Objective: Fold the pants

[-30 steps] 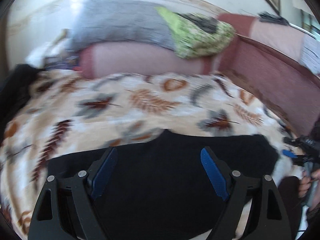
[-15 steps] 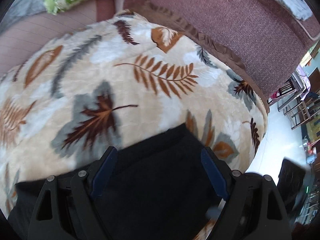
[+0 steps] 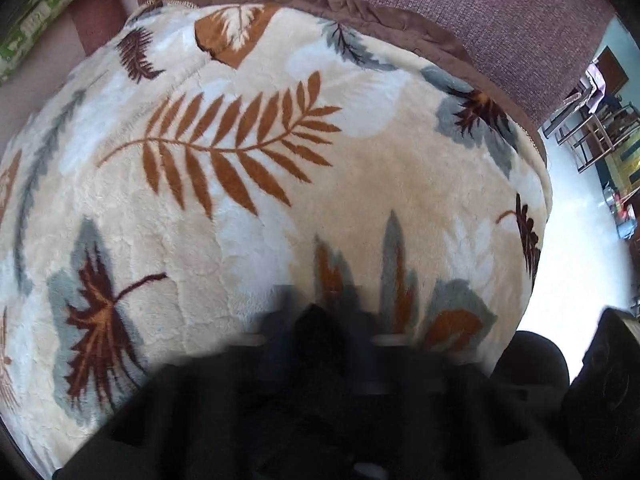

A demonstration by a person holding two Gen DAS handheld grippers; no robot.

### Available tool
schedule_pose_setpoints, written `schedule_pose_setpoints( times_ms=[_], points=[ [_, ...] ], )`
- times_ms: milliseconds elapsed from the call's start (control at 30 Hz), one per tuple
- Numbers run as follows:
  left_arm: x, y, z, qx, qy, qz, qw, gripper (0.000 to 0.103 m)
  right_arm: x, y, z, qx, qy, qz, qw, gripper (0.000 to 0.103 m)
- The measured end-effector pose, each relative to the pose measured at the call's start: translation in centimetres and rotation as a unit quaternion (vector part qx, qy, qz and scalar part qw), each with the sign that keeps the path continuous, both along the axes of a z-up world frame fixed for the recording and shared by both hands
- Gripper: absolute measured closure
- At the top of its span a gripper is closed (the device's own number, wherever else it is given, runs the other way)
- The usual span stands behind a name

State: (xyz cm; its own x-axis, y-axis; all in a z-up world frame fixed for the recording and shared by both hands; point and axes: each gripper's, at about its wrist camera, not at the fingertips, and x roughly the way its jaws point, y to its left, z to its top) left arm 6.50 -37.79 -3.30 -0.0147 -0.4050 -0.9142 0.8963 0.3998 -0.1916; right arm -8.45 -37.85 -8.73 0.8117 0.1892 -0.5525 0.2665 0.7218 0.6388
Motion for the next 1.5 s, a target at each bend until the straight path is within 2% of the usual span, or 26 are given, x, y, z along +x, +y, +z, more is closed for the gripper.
schedule_pose_setpoints(
  times_ms=[33,100,267,367,500,633,733,867,967,1033,1067,1133,1200,1267,1333,1433,1500],
  points=[
    [0.1,0.5,0.5,-0.013,0.011,0.004,0.9998,0.099,0.2,-0.5,-0.4,0.023,0.0,0.004,1.0,0.074],
    [0.0,2.0,1.9,-0.04,0.007,0.01,0.9991,0.1,0.1,-0.8,-0.3,0.036,-0.005,0.003,0.999,0.075],
    [0.2,7.0,5.3,-0.095,0.008,0.044,0.9945,0.1,0.2,0.7,2.5,0.004,-0.028,0.034,0.999,0.078],
    [0.9,10.5,6.9,-0.133,0.017,0.083,0.9875,0.1,1.0,2.6,4.6,-0.01,-0.043,0.07,0.997,0.078],
    [2.1,17.4,8.1,-0.178,0.033,0.148,0.9723,0.1,2.6,7.3,7.0,-0.034,-0.056,0.139,0.988,0.079],
    [3.0,24.3,7.8,-0.204,0.043,0.212,0.9549,0.1,5.2,12.5,7.5,-0.034,-0.052,0.211,0.975,0.08],
    [3.5,28.8,6.7,-0.214,0.047,0.257,0.9412,0.1,7.2,16.7,7.0,-0.049,-0.036,0.26,0.964,0.081],
    [4.3,33.3,4.3,-0.209,0.055,0.312,0.9251,0.1,9.6,21.5,4.8,-0.066,-0.001,0.306,0.95,0.081],
    [4.4,36.9,3.5,-0.215,0.051,0.353,0.9093,0.099,10.9,23.9,2.9,-0.075,0.024,0.327,0.942,0.081],
    [3.8,39.3,3.4,-0.239,0.054,0.372,0.895,0.095,11.2,24.6,2.4,-0.086,0.023,0.332,0.939,0.079],
    [3.3,40.8,3.5,-0.257,0.054,0.389,0.8832,0.092,11.3,25.0,2.5,-0.096,0.02,0.335,0.937,0.078],
    [2.4,42.8,3.6,-0.277,0.046,0.415,0.8658,0.066,11.2,25.6,2.7,-0.118,0.017,0.348,0.93,0.076],
    [1.4,45.0,3.6,-0.296,0.031,0.44,0.8473,0.057,10.3,26.1,2.8,-0.129,0.015,0.359,0.924,0.07],
    [0.5,46.7,3.7,-0.3,0.019,0.464,0.8334,0.056,9.9,26.7,3.1,-0.145,0.01,0.375,0.915,0.047],
    [-0.3,48.2,4.0,-0.305,0.001,0.48,0.8224,0.05,9.3,27.6,3.5,-0.165,0.005,0.391,0.905,0.037],
    [-1.7,50.4,4.9,-0.319,-0.032,0.498,0.8057,0.042,7.1,28.6,4.1,-0.194,-0.004,0.418,0.888,0.032],
    [-2.5,52.0,5.5,-0.33,-0.053,0.508,0.7935,0.036,5.9,28.5,4.7,-0.195,-0.008,0.435,0.879,0.031]
  ],
)
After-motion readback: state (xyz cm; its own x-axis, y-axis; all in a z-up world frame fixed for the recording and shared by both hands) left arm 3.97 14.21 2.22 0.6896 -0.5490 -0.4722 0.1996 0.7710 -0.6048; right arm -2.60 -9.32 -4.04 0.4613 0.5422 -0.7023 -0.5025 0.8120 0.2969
